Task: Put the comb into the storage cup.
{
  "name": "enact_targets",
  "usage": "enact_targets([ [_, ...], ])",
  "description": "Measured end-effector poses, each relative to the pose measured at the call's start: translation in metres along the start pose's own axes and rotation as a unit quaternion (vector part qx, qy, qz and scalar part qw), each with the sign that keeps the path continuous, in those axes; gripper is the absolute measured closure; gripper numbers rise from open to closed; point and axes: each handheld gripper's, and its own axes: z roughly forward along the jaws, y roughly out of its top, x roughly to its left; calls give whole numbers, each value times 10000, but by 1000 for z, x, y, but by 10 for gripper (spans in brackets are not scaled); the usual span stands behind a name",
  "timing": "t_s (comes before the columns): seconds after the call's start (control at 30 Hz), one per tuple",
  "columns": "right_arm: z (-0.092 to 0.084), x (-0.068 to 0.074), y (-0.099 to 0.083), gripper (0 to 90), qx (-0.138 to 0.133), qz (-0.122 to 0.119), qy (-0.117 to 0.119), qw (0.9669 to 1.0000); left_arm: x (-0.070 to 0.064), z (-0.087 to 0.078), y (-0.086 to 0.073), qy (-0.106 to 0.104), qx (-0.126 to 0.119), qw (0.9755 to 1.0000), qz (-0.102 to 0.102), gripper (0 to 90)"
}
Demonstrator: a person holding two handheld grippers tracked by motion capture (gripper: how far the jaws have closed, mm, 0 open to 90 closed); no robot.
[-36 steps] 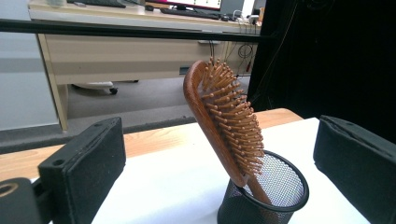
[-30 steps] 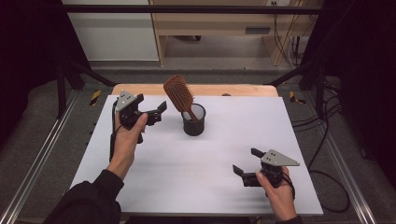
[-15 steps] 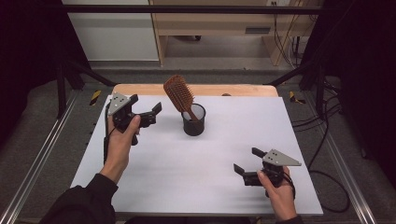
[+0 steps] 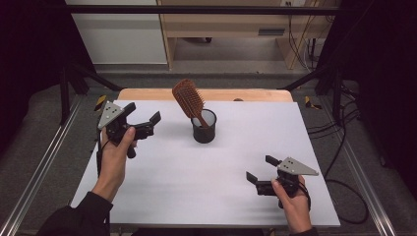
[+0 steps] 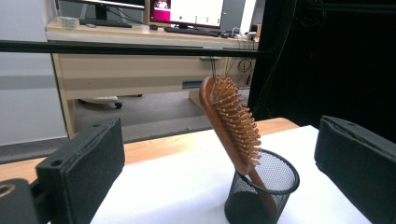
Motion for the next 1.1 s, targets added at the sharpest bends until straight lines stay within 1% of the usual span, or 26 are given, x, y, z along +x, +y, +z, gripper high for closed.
enact_targets([
  [0.07, 0, 1, 0, 38, 18, -47, -50, 10000, 1, -6, 0, -12, -43, 10000, -2, 19],
  [0.17, 0, 2, 0, 38, 36, -83, -94, 9999, 2, -15, 0, -3, -77, 9999, 67, 19],
  [0.23, 0, 2, 0, 38, 42, -88, -104, 9999, 3, -21, 0, 14, -108, 9999, 130, 19],
  [0.3, -1, 1, 0, 38, 20, -88, -106, 9999, 4, -27, -2, 50, -98, 9995, 279, 19],
  [0.4, -1, 1, 0, 38, 11, -90, -122, 9999, 5, -36, -7, 84, -126, 9994, 309, 15],
  [0.5, 0, 1, 0, 39, 1, -119, -141, 9998, 5, -44, -10, 108, -171, 9990, 400, 15],
  [0.57, 0, 1, -1, 39, -60, -149, -252, 9996, 4, -49, -11, 89, -209, 9988, 440, 15],
  [0.67, -1, 0, -1, 37, -96, -204, -331, 9992, 5, -56, -9, 93, -262, 9983, 503, 13],
  [0.8, -1, 1, 0, 33, -202, -309, -505, 9980, 7, -63, -7, 90, -305, 9984, 475, 13],
  [0.83, -1, 1, 0, 33, -221, -342, -519, 9978, 7, -65, -7, 67, -320, 9985, 430, 13],
  [0.9, -1, 1, 0, 33, -238, -387, -542, 9975, 8, -69, -8, 59, -341, 9985, 422, 13],
  [0.93, -1, 1, 0, 33, -245, -389, -543, 9975, 9, -71, -9, 90, -355, 9983, 448, 13],
  [1.0, -2, 1, 0, 35, -255, -401, -547, 9974, 11, -74, -12, 82, -357, 9984, 439, 13],
  [1.1, -2, 1, 0, 35, -290, -396, -566, 9972, 15, -78, -18, 60, -360, 9987, 361, 15],
])
